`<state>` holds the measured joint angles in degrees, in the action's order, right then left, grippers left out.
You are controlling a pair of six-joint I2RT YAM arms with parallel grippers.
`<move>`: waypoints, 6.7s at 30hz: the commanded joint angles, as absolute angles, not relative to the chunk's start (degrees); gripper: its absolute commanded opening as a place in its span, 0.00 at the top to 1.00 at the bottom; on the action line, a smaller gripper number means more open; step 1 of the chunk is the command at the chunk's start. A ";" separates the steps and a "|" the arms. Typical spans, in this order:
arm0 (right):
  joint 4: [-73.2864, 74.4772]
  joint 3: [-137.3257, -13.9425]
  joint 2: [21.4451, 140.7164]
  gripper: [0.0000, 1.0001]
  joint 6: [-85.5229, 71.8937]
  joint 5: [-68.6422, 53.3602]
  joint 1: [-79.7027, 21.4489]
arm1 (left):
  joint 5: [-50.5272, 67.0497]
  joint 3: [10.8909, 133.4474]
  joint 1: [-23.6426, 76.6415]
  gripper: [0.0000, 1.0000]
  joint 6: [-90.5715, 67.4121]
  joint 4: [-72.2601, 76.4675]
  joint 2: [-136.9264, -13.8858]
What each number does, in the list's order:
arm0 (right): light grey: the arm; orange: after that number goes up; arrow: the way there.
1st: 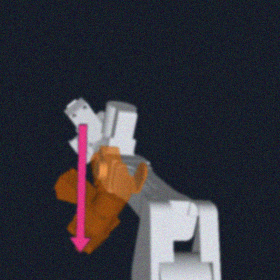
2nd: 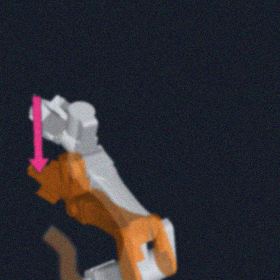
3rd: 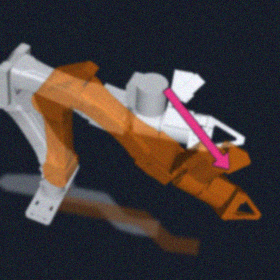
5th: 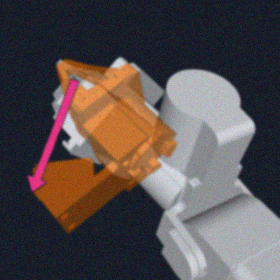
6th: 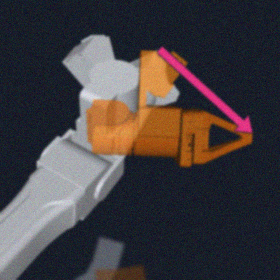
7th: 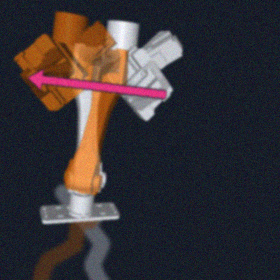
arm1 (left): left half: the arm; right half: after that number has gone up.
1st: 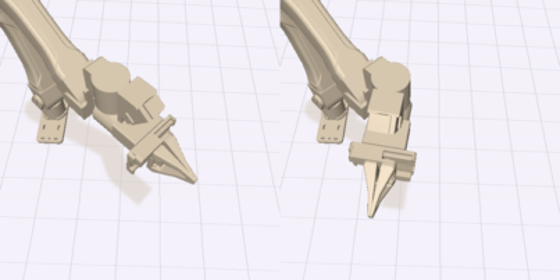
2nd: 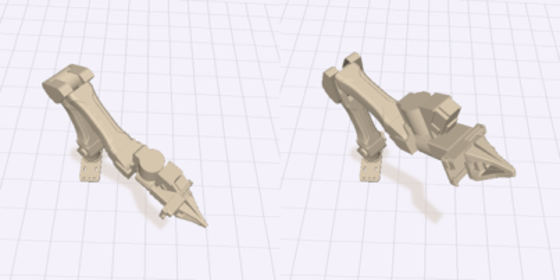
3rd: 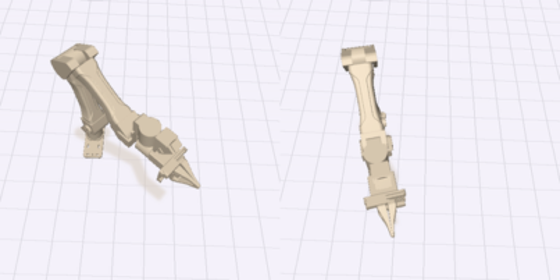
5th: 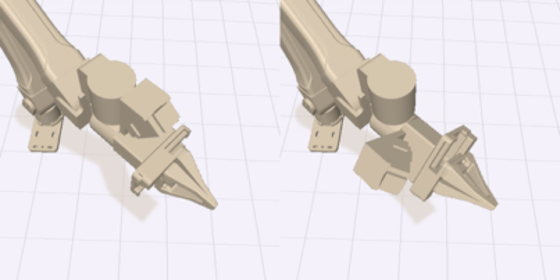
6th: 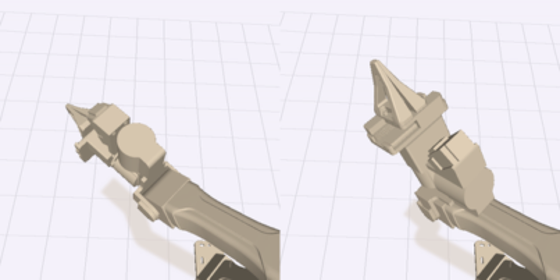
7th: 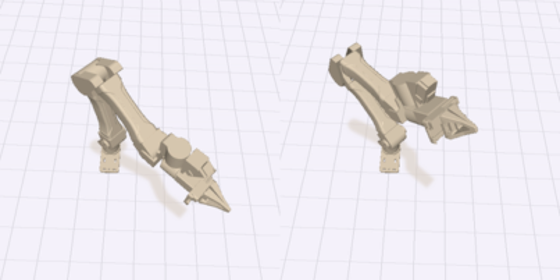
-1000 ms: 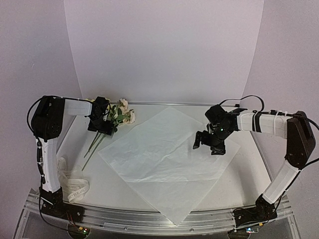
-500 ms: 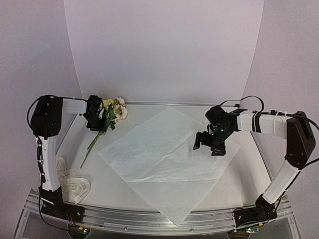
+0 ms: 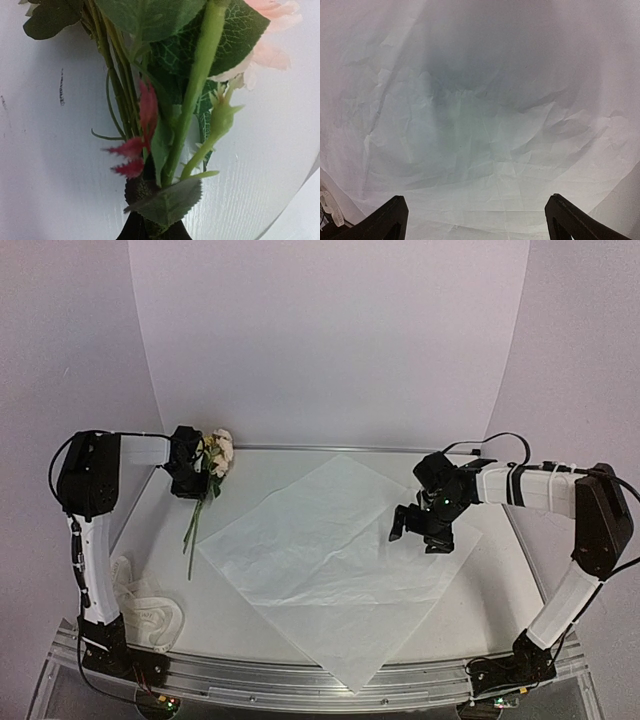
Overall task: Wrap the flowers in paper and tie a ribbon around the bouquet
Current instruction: Pick up the fake flower from the center of the board, then place the fake flower on the flattened wrapping paper, then pick up the fake flower from the center of the board, then adjust the fake flower on the flattened wrapping paper.
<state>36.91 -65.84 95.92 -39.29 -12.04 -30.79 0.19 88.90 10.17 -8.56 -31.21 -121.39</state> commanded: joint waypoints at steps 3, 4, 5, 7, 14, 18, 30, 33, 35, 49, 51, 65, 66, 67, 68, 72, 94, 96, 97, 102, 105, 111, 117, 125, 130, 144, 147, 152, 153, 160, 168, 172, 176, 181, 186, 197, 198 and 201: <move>37.30 -65.27 93.33 0.02 -39.72 -9.75 -30.41 | -0.66 95.44 13.58 1.00 -15.56 -32.66 -109.16; 37.44 -65.17 92.98 0.02 -39.72 -9.77 -30.36 | -0.77 96.25 14.91 1.00 -17.35 -33.02 -108.51; 37.60 -65.14 92.60 0.02 -39.71 -9.83 -30.34 | -0.78 97.16 16.38 1.00 -18.89 -33.38 -108.11; 38.12 -65.13 91.68 0.02 -39.72 -9.78 -30.22 | -1.31 99.23 20.12 1.00 -22.92 -34.20 -108.04; 41.07 -63.75 87.38 0.02 -39.90 -8.77 -28.93 | -2.75 107.33 33.33 1.00 -36.37 -34.89 -113.39; 41.89 -62.19 85.66 0.02 -39.78 -8.47 -28.27 | -2.02 111.04 39.05 1.00 -39.63 -33.39 -117.69; 43.67 -56.58 80.97 0.02 -40.10 -8.70 -24.02 | 1.66 124.06 46.59 1.00 -54.01 -30.62 -134.60; 43.85 -56.02 80.60 0.02 -40.21 -9.36 -23.45 | 2.84 128.49 47.70 1.00 -54.82 -32.28 -138.42; 43.86 -55.72 80.60 0.02 -40.25 -9.51 -23.35 | 3.27 129.36 48.09 1.00 -54.62 -32.39 -140.25; 43.86 -56.76 82.42 0.02 -39.70 -10.72 -23.35 | 3.19 127.32 49.39 0.40 -51.37 -31.63 -139.07; 43.86 -56.99 82.68 0.02 -39.62 -10.80 -23.32 | 2.71 125.62 49.40 0.34 -50.72 -30.86 -137.20; 43.86 -57.49 83.73 0.02 -38.78 -11.93 -23.36 | -11.95 101.43 40.63 0.30 -36.58 -30.43 -115.75; 43.86 -57.48 83.78 0.02 -38.70 -11.97 -23.36 | -12.03 98.04 38.97 0.30 -34.99 -29.14 -114.06; 43.86 -57.48 83.83 0.02 -38.58 -12.02 -23.35 | -11.99 94.80 37.28 0.30 -33.34 -27.80 -112.53; 43.86 -57.53 83.90 0.02 -38.39 -12.01 -23.31 | -11.62 92.21 35.34 0.30 -31.60 -26.81 -111.25; 43.86 -57.71 84.05 0.02 -38.06 -11.80 -23.36 | -11.63 88.11 28.54 0.31 -25.26 -25.73 -109.22; 43.77 -58.13 84.09 0.03 -37.16 -11.82 -23.37 | -4.62 100.17 10.98 0.38 -11.11 -24.13 -130.86; 43.77 -58.02 84.02 0.03 -37.09 -11.63 -23.30 | -3.51 101.25 10.59 0.42 -10.68 -23.98 -132.11; 43.72 -58.00 84.07 0.03 -37.09 -11.57 -23.30 | -3.30 101.54 10.62 0.46 -10.40 -23.70 -132.42; 43.68 -58.50 84.66 0.05 -37.39 -11.78 -23.34 | -2.34 102.36 10.50 0.83 -9.91 -23.22 -133.41; 43.68 -58.96 84.99 0.06 -37.52 -12.09 -23.31 | -2.20 101.82 10.50 0.99 -9.91 -22.86 -132.03; 43.69 -59.71 85.42 0.07 -37.17 -11.99 -23.35 | -2.24 99.26 10.61 1.00 -12.68 -21.22 -124.69; 43.60 -61.65 86.88 0.10 -37.35 -13.45 -23.61 | -2.24 96.61 11.77 1.00 -17.33 -20.69 -115.24; 42.99 -68.58 92.92 0.13 -37.33 -12.69 -27.54 | -3.32 93.03 20.70 1.00 -27.78 -20.92 -104.67; 41.46 -77.54 101.36 0.20 -38.13 -12.26 -30.00 | -3.63 90.69 28.59 1.00 -36.17 -21.27 -101.26; 29.28 -91.20 119.53 0.28 -43.40 -11.29 -31.66 | -6.03 84.42 41.17 1.00 -43.98 -18.90 -97.20; 27.89 -93.06 121.92 0.33 -43.98 -11.87 -31.73 | -5.81 84.37 41.79 1.00 -44.03 -18.60 -97.29; 27.77 -95.96 125.51 0.40 -44.91 -11.95 -31.73 | -4.81 84.23 42.10 1.00 -44.21 -18.23 -97.82; 27.77 -96.20 126.02 0.44 -45.02 -11.87 -31.73 | -4.69 84.10 42.10 1.00 -44.29 -18.19 -97.74; 26.34 -95.29 126.47 0.57 -45.58 -12.10 -31.73 | -5.09 83.94 42.10 1.00 -43.70 -18.45 -97.39; 25.72 -96.05 127.03 0.76 -45.62 -13.57 -31.73 | -5.06 84.12 42.10 1.00 -43.33 -18.44 -97.83; 25.76 -96.19 126.72 0.88 -45.39 -13.82 -31.73 | -5.09 84.29 42.10 1.00 -43.25 -18.40 -98.13; 26.04 -96.40 125.65 0.97 -44.83 -14.09 -31.73 | -4.83 84.13 42.10 1.00 -43.46 -17.95 -98.52; 26.66 -95.63 123.04 1.00 -43.98 -13.59 -31.73 | -4.68 83.37 42.10 1.00 -43.77 -16.85 -98.70; 28.24 -94.97 120.62 1.00 -43.32 -11.88 -31.74 | -4.59 82.95 42.09 1.00 -43.86 -16.59 -98.79; 28.40 -92.20 116.39 1.00 -42.36 -8.86 -31.74 | -4.65 81.63 42.10 1.00 -43.88 -15.78 -98.27; 28.43 -92.22 116.15 1.00 -42.13 -8.45 -31.73 | -4.65 81.59 42.11 1.00 -43.90 -15.73 -98.26; 28.62 -93.32 116.48 1.00 -41.19 -7.79 -31.73 | -4.46 81.47 42.10 1.00 -44.12 -15.57 -98.26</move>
